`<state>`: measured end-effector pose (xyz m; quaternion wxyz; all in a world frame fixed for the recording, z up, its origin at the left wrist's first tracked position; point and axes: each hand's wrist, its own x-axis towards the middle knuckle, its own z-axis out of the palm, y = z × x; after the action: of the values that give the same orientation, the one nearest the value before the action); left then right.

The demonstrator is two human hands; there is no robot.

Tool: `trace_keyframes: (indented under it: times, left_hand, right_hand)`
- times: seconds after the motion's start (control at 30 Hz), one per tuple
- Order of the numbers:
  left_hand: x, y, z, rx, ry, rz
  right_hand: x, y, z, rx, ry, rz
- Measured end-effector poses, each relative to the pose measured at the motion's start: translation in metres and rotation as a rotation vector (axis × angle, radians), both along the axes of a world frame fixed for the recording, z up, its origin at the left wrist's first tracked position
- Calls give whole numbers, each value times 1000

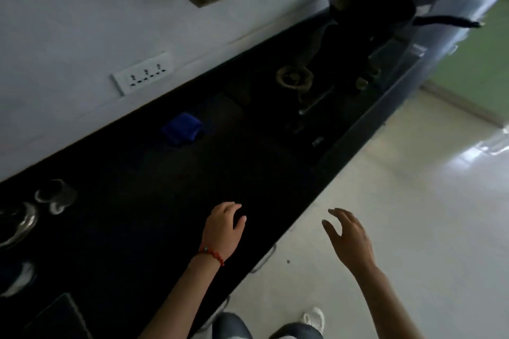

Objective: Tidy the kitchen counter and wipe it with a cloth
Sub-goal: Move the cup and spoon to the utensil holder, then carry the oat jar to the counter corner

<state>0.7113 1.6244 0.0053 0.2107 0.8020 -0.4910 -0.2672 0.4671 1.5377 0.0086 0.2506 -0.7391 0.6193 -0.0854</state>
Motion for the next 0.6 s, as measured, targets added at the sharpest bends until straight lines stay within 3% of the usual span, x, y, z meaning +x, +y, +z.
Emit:
trace_keyframes:
  times: [0.13, 0.33, 0.47, 0.6]
  left_hand:
    - [-87, -41, 0, -10, 58, -89]
    - [-215, -101, -18, 153, 275, -189]
    - [-266, -140, -35, 256, 386, -138]
    - [-292, -183, -52, 314, 346, -164]
  right_hand:
    - [-102, -11, -11, 61, -40, -171]
    - [-242, -18, -24, 162, -135, -441]
    - [-310, -23, -28, 188, -172, -609]
    - [-356, -49, -30, 176, -233, -755]
